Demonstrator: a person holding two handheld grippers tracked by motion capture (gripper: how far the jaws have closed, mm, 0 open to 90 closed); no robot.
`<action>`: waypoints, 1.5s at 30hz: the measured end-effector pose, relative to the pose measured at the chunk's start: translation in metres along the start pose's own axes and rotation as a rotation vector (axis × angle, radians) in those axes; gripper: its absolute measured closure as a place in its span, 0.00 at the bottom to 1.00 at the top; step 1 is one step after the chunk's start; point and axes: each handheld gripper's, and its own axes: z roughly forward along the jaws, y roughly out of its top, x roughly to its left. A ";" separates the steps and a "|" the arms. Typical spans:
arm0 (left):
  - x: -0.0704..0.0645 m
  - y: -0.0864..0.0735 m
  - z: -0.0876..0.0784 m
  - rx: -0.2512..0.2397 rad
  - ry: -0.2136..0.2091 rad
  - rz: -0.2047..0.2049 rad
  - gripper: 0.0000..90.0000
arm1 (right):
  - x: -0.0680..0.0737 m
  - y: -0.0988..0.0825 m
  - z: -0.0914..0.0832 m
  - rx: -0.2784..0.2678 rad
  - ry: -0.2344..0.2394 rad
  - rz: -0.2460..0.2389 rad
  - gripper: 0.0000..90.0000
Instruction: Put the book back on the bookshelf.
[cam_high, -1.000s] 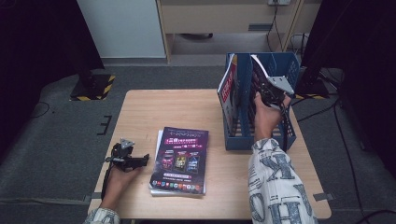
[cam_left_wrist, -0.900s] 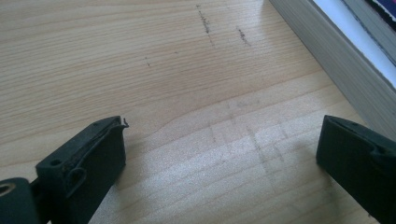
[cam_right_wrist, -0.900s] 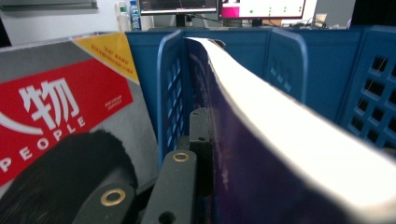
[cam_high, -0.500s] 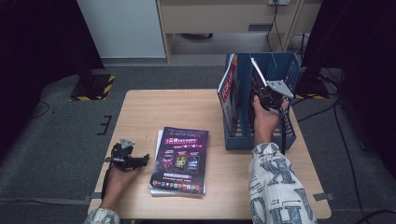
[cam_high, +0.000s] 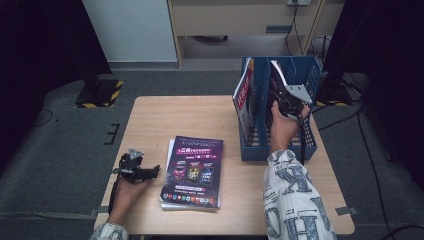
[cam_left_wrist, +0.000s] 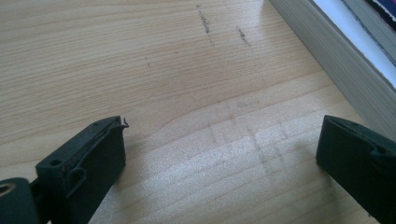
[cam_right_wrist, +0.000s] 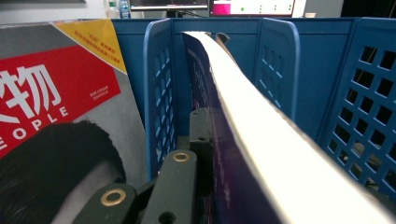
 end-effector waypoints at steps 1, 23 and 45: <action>0.000 0.000 0.000 0.000 0.000 0.000 0.01 | 0.004 0.000 0.000 0.005 0.019 -0.015 0.92; 0.000 0.000 0.000 0.000 0.000 0.000 0.01 | 0.009 -0.003 -0.016 0.037 0.106 -0.010 0.40; 0.001 0.000 0.000 0.004 -0.004 -0.006 0.00 | 0.001 -0.022 -0.058 0.092 0.244 0.002 0.24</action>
